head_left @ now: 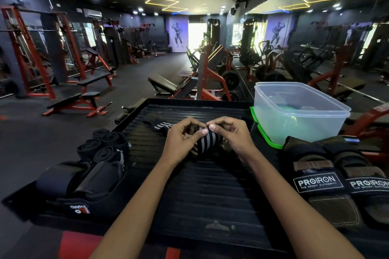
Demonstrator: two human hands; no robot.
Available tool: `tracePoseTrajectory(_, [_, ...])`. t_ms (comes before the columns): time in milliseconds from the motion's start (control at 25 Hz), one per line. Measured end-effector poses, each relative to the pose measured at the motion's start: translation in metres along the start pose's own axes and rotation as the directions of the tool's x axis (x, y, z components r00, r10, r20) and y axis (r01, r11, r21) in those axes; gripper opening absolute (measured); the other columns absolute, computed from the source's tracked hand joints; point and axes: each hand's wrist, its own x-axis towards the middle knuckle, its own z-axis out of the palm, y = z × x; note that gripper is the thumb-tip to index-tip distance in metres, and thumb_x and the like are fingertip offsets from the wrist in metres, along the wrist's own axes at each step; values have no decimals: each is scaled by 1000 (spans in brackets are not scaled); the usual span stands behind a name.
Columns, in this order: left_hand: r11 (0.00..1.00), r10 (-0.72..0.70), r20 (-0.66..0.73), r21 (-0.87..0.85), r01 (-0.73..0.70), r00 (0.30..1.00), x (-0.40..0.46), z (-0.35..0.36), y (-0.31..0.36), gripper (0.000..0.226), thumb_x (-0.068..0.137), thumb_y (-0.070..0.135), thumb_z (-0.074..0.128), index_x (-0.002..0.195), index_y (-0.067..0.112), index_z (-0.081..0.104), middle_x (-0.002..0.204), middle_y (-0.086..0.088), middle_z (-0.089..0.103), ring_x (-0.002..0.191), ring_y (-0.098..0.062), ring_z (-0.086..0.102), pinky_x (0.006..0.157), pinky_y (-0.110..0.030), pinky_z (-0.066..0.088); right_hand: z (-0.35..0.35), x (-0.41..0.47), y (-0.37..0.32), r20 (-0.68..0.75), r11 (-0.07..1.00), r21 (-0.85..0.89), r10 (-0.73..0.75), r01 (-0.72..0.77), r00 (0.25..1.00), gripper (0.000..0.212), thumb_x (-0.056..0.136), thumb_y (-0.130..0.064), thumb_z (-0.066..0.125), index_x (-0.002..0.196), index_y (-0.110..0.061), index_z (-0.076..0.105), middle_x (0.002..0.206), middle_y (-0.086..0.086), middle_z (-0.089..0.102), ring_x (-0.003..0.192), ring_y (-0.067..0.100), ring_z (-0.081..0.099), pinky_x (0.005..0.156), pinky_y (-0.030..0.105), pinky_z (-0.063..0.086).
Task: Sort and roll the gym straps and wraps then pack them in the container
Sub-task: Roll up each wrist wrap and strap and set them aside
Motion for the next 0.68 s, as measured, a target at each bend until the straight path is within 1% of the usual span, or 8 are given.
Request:
tracePoseTrajectory(120, [999,-36,0,-9,36,999,1,-3,1,16,78,7,76,93,9,70,90,2,71,80,3,64,72,-9,46,-1,-1,-2,35,994,72,83,-85,996,20,78,-4,74,98,-8,72,93,9,75,90,17,70,86,29,54])
tracePoseTrajectory(200, [998,-45,20,39,44,999,0,-4,0,19,77,6,77,93,13,69,91,4,71,80,3,64,72,-10,46,-3,-1,-1,79,992,52,109,-113,991,25,76,0,75,98,-12,72,91,5,75,87,16,70,82,29,57])
tracePoseTrajectory(320, [983,-43,21,181,38,999,-1,0,-2,14,82,12,74,94,17,70,89,-1,72,76,-17,67,65,-23,53,-5,0,2,71,996,-41,85,-82,994,22,78,4,73,94,-12,72,86,-2,75,84,10,71,74,21,54])
tracePoseTrajectory(400, [963,-3,18,271,-2,1000,-2,1,-4,11,85,15,71,96,15,70,89,0,72,75,-21,67,66,-22,50,-4,0,4,74,994,-83,82,-75,994,19,81,1,71,91,-16,72,85,-4,75,85,9,70,75,21,53])
tracePoseTrajectory(440, [954,17,14,299,-21,1000,-2,2,-3,11,86,15,70,96,13,70,89,0,71,76,-20,66,67,-20,49,-3,0,5,82,991,-104,89,-80,993,18,82,-1,71,90,-17,72,87,-3,75,86,10,70,78,24,54])
tracePoseTrajectory(520, [937,62,20,342,-65,998,-3,3,-3,9,88,16,67,94,9,69,85,-2,71,73,-19,64,68,-21,48,-2,1,7,85,982,-165,104,-89,991,12,87,-7,67,87,-19,71,88,-2,73,85,9,68,79,26,53])
tracePoseTrajectory(600, [914,127,22,385,-125,992,-5,6,-2,14,92,19,63,88,6,68,79,0,69,66,-9,59,66,-17,45,-4,3,7,22,975,-206,85,-78,996,16,92,-11,62,80,-17,70,80,-2,69,71,2,63,69,24,48])
tracePoseTrajectory(680, [909,150,-55,401,-116,987,-4,7,-1,18,92,19,63,83,5,66,72,4,64,59,1,53,62,-7,38,-9,4,3,-42,985,-157,59,-65,997,15,93,-7,59,82,-10,68,77,3,68,67,3,61,66,23,49])
